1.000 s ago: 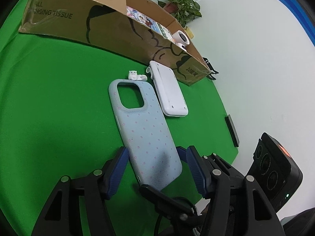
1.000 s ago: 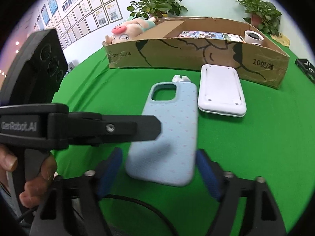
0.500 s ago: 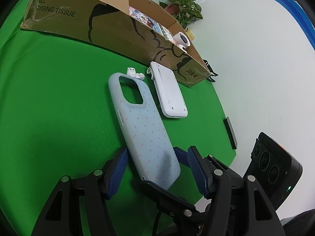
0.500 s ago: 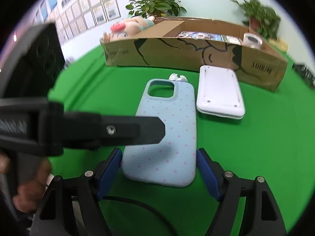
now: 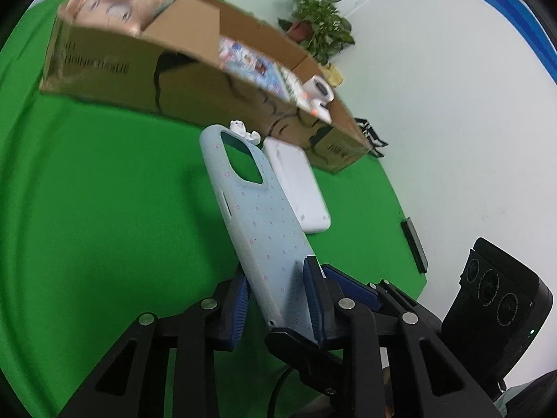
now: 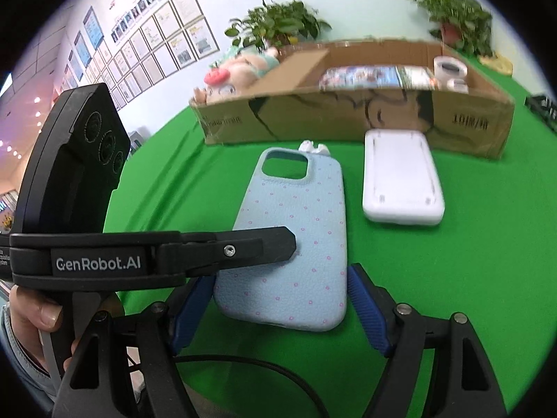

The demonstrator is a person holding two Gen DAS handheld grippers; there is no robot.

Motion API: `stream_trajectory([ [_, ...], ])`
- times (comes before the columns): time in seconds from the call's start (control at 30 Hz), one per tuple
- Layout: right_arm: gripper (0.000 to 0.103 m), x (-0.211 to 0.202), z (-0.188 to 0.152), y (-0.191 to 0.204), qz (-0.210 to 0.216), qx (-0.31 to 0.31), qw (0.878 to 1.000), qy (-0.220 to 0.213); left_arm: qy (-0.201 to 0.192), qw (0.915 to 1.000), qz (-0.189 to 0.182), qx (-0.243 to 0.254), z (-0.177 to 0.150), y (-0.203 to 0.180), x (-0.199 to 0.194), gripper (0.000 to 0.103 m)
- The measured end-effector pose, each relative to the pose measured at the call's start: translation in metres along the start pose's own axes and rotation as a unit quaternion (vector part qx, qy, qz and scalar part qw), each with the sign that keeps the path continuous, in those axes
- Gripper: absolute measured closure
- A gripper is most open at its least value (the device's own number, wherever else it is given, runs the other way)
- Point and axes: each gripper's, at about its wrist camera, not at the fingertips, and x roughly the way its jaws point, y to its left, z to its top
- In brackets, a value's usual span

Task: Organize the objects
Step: 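Lift the phone case with the left gripper over the open box, then lower the phone case onto the picture-book box and open the left gripper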

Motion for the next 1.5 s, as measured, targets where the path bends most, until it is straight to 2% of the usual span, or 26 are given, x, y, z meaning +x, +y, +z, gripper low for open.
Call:
stream_trajectory([
  [0.3, 0.027, -0.02, 0.035, 0.009, -0.023, -0.028, 0.996, -0.078, -0.043, 0.997, 0.005, 0.063, 0.038, -0.041, -0.019, 0.078],
  [0.57, 0.027, -0.031, 0.066, -0.003, -0.039, -0.032, 0.992, -0.112, -0.063, 0.9924, 0.006, 0.105, 0.079, -0.068, -0.022, 0.078],
  [0.77, 0.027, -0.029, 0.092, -0.009, -0.044, -0.03, 0.991, -0.124, -0.066, 0.991, 0.007, 0.116, 0.111, -0.079, -0.019, 0.079],
  [1.1, 0.027, 0.001, 0.144, -0.031, -0.019, -0.006, 0.994, -0.107, -0.054, 0.9919, 0.021, 0.113, 0.18, -0.063, 0.001, 0.079],
  [1.33, 0.027, 0.035, 0.177, -0.055, 0.0, 0.025, 0.997, -0.073, -0.018, 0.9956, 0.025, 0.089, 0.23, -0.038, 0.036, 0.08],
  [1.5, 0.027, 0.065, 0.185, -0.075, 0.022, 0.062, 0.997, -0.033, 0.015, 0.9972, 0.037, 0.063, 0.251, -0.014, 0.069, 0.081],
])
